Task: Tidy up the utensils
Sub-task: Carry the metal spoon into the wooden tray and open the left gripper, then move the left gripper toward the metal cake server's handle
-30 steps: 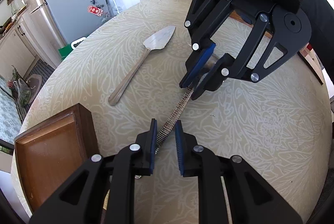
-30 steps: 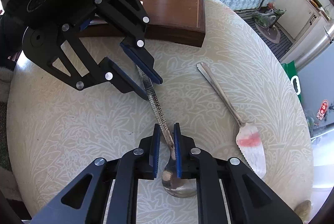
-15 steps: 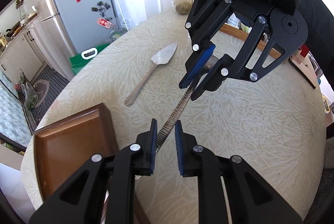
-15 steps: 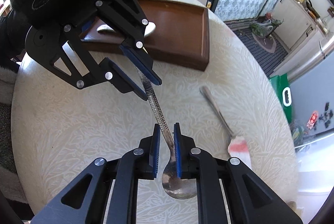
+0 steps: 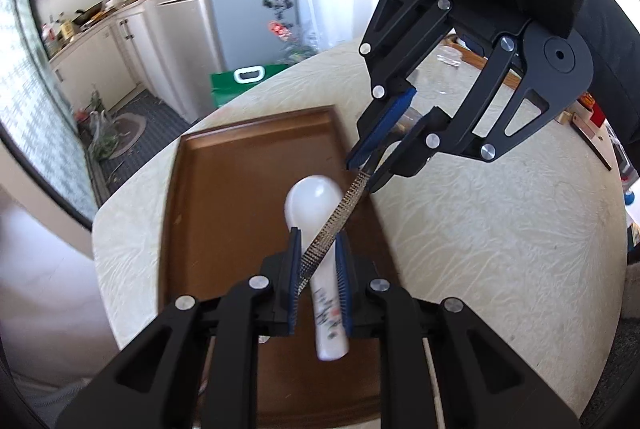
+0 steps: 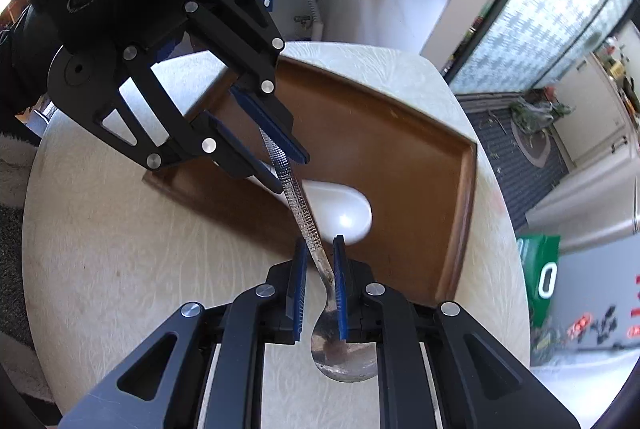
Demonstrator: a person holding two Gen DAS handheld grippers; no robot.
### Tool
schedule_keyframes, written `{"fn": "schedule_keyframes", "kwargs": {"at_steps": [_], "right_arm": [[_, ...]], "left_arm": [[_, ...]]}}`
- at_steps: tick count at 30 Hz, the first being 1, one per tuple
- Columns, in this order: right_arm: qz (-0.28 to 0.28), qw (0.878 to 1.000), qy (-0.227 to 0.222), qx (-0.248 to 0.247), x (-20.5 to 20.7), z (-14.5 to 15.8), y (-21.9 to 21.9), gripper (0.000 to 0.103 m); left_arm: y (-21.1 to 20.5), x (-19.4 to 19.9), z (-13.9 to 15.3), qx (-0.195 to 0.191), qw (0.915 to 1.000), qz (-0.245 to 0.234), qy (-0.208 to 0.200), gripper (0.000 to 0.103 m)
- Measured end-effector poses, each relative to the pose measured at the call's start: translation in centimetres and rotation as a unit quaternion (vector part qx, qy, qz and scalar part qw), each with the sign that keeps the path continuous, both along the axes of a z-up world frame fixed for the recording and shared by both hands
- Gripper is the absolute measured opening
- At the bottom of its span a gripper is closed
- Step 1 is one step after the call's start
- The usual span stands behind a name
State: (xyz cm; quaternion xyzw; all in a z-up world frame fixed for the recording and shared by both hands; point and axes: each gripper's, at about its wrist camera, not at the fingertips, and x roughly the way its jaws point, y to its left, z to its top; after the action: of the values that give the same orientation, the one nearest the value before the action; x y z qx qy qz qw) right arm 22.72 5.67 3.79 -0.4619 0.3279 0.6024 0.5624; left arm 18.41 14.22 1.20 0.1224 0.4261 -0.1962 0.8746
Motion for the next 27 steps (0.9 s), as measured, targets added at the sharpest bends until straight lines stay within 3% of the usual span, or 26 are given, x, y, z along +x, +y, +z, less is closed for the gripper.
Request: {"fn": "schedule_keyframes", "kwargs": {"at_steps": [12,19,20,22,24,27], "right_arm": [[0.042,0.999,-0.003,-0.028,0.7,-3.2,8.2,0.013],[0.031,0.999,-0.003,-0.027,1.8,-4.3,8.5,0.017],[0.030,0.999,-0.004,-0.028,1.9,-4.2,8.4,0.020],[0.025,0.999,-0.019,-0.014,1.7,-3.7,8.1,0.053],[0.021,1.000,-0.022,0.003,1.4,-2.8,7.5,0.060],[0.014,0.999,-0.026,0.023,1.4,-1.0,6.3,0.060]], "left_arm": [[6.9,0.6,-2.7,-0.018,0.9985,0.048,0.016,0.018],[7.3,1.0,-3.6,-0.023,0.9984,0.047,0.023,0.018],[7.3,0.9,-3.5,-0.025,0.9984,0.044,0.023,0.019],[7.1,0.8,-3.3,-0.018,0.9985,0.049,0.015,0.025],[6.9,0.5,-3.0,-0.017,0.9987,0.047,0.009,0.037],[6.3,0.3,-1.9,-0.013,0.9988,0.048,-0.002,0.053]]}}
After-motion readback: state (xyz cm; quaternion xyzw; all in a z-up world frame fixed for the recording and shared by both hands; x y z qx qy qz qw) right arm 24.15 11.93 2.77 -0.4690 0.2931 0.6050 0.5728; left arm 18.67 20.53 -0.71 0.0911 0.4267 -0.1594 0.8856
